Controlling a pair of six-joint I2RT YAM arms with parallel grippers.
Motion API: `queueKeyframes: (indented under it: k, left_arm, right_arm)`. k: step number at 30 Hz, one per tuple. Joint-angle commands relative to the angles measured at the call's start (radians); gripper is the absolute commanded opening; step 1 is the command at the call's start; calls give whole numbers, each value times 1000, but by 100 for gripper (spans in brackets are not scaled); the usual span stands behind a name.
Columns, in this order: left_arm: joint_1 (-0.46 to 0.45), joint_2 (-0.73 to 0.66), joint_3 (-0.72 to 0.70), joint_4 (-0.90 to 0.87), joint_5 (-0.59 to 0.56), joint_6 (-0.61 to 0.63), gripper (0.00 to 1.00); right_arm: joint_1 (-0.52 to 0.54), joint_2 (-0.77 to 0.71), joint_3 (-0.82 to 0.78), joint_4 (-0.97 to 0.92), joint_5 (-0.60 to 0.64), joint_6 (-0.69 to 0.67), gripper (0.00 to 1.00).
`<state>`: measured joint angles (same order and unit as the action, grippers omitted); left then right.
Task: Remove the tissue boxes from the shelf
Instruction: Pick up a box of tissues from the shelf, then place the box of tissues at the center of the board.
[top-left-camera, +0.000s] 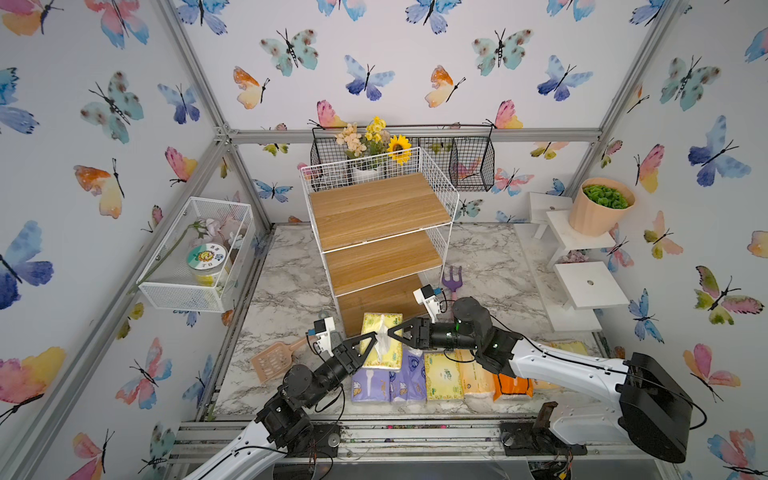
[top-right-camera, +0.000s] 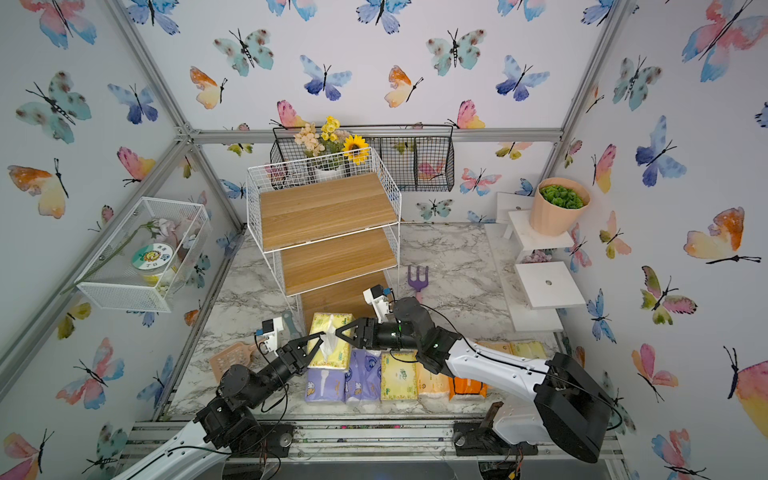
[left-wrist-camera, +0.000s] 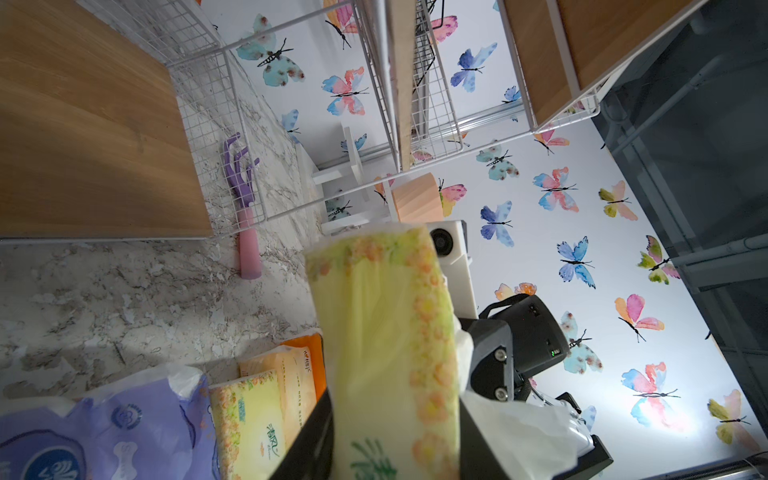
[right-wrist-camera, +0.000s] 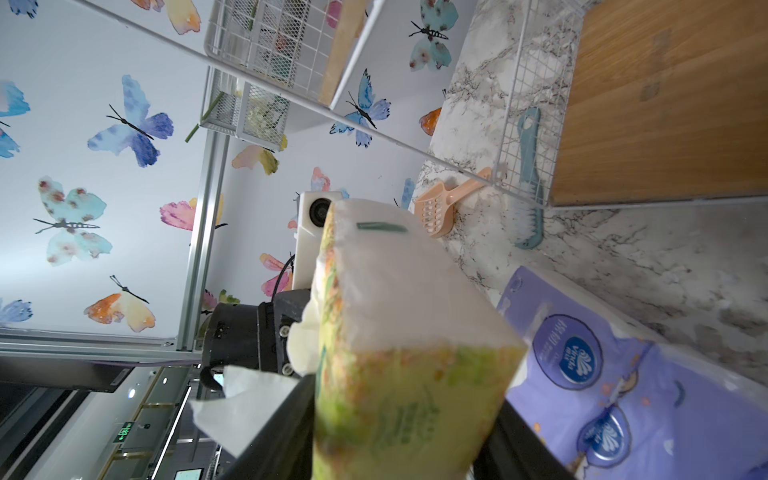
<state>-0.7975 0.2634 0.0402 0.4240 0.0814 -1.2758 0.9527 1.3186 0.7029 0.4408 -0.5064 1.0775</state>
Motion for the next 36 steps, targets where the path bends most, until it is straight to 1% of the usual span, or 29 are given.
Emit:
queueKeyframes:
  k: [1, 3, 4, 5, 7, 8, 9, 11, 14, 17, 20, 22, 23, 27, 29, 32, 36]
  left_arm:
    - [7, -30, -1, 41, 41, -8, 37]
    - [7, -39, 11, 5, 37, 1, 40]
    - [6, -42, 22, -31, 32, 7, 44]
    - [6, -48, 36, -68, 23, 17, 52]
    - [7, -70, 71, -171, -16, 31, 73]
    - [7, -87, 99, -254, -56, 39, 84]
    - [6, -103, 132, -361, -107, 33, 92]
    - [7, -143, 218, -653, -282, -30, 99]
    - [7, -185, 317, -927, -447, -31, 99]
    - [7, -171, 401, -1152, -609, -62, 99]
    - [6, -131, 476, -1270, -719, -59, 99]
    - [7, -111, 517, -1306, -772, -45, 99]
    - [6, -105, 537, -1317, -798, -35, 99]
    - [7, -102, 596, -1335, -878, -4, 99]
    - [6, -106, 617, -1343, -911, 5, 99]
    - [7, -116, 630, -1357, -936, 9, 99]
    - [7, -138, 624, -1375, -936, -6, 99]
  right_arm:
    - [3, 14, 15, 85, -49, 21, 45]
    - [5, 22, 11, 109, -52, 31, 33]
    - [6, 26, 8, 122, -52, 36, 28]
    - [8, 31, 7, 129, -49, 40, 23]
    - [12, 34, 5, 134, -39, 42, 18]
    - [15, 34, 4, 131, -29, 40, 17]
    - [19, 32, 7, 113, -10, 33, 17]
    - [38, 28, 19, 49, 53, 13, 14]
    - [73, 41, 26, 13, 125, 11, 12]
    - [118, 84, 43, 3, 190, 20, 10]
    - [174, 153, 95, -2, 242, 23, 9]
    - [202, 211, 150, -12, 274, 22, 9]
    - [238, 243, 183, -19, 292, 22, 9]
    - [284, 378, 304, -66, 342, 55, 9]
    - [297, 452, 379, -115, 345, 72, 5]
    - [314, 531, 453, -163, 359, 90, 4]
    - [326, 611, 517, -195, 370, 103, 6]
